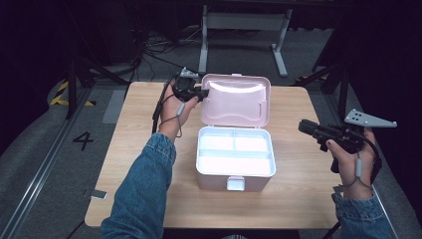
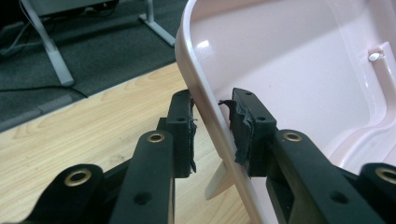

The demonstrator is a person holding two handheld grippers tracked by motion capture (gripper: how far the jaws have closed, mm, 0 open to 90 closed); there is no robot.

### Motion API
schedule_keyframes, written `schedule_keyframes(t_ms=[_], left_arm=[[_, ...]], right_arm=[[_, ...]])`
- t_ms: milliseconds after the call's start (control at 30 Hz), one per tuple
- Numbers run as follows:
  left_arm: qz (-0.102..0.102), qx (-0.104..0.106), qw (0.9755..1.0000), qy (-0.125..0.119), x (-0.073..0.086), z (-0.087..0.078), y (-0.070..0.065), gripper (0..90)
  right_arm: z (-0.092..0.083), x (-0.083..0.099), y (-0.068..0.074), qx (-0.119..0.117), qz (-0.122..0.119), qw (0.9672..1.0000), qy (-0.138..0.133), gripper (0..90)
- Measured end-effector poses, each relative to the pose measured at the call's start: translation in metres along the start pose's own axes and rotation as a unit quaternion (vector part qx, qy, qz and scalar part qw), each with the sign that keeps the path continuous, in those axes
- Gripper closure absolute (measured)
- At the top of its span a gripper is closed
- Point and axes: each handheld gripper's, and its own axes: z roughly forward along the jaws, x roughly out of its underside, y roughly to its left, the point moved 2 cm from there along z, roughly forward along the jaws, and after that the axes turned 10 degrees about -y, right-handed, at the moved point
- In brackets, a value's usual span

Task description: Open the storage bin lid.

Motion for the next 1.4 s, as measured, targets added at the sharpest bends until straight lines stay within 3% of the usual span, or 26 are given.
schedule_keyframes(t_ms=[400,633,1233,1400], left_arm=[[-0.016,-0.008,0.9996,0.022,0.007,0.012,0.005,68.1],[-0.005,-0.022,0.9987,0.047,0.014,0.021,0.008,67.1],[-0.028,-0.018,0.9966,0.076,0.027,0.032,0.014,67.4],[-0.021,-0.02,0.9961,0.084,0.032,0.034,0.015,66.5]], right_arm=[[0.004,0.001,-0.001,-0.005,0.004,1.0,0.002,78.6],[0.002,0.001,-0.003,-0.002,0.004,1.0,0.001,78.6],[0.006,0.003,-0.002,-0.005,0.005,0.9999,0.007,77.8],[0.005,0.004,-0.003,-0.004,0.007,0.9999,0.007,77.7]])
